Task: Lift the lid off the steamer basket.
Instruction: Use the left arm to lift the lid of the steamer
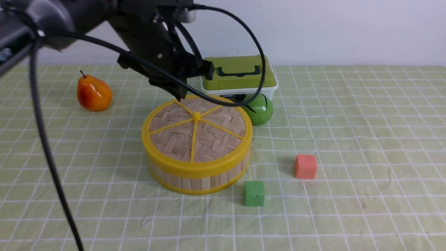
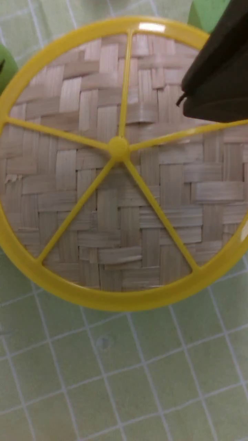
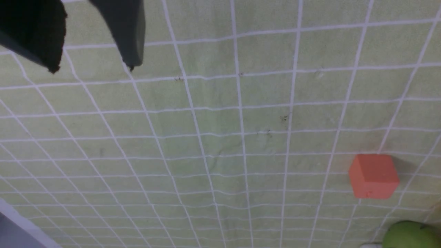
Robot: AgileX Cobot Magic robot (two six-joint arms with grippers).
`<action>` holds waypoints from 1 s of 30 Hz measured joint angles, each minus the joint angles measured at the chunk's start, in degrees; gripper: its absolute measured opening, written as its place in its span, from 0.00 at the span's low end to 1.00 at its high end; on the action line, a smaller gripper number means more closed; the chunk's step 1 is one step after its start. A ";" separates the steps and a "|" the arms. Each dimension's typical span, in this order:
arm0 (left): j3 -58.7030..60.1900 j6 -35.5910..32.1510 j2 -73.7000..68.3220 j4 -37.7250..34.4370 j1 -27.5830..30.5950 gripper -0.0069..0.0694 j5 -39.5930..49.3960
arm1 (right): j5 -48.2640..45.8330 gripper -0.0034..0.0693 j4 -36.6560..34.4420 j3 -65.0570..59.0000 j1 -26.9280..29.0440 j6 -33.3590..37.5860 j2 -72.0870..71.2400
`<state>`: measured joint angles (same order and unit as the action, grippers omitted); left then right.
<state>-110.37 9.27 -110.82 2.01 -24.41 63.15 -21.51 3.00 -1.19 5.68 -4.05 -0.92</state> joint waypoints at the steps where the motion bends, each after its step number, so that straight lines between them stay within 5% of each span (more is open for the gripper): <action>1: -3.18 0.28 -3.20 2.10 -0.82 0.12 1.84 | 0.00 0.38 0.00 0.00 0.00 0.00 0.00; 12: -11.39 0.89 -13.68 3.36 -1.29 0.50 1.74 | 0.00 0.38 0.00 0.00 0.00 0.00 0.00; 30: -11.76 -2.18 -16.08 2.69 -1.29 0.43 3.10 | 0.00 0.38 0.00 0.00 0.00 0.00 0.00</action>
<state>-122.13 7.09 -126.90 4.70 -25.71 66.25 -21.51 3.00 -1.19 5.68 -4.05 -0.92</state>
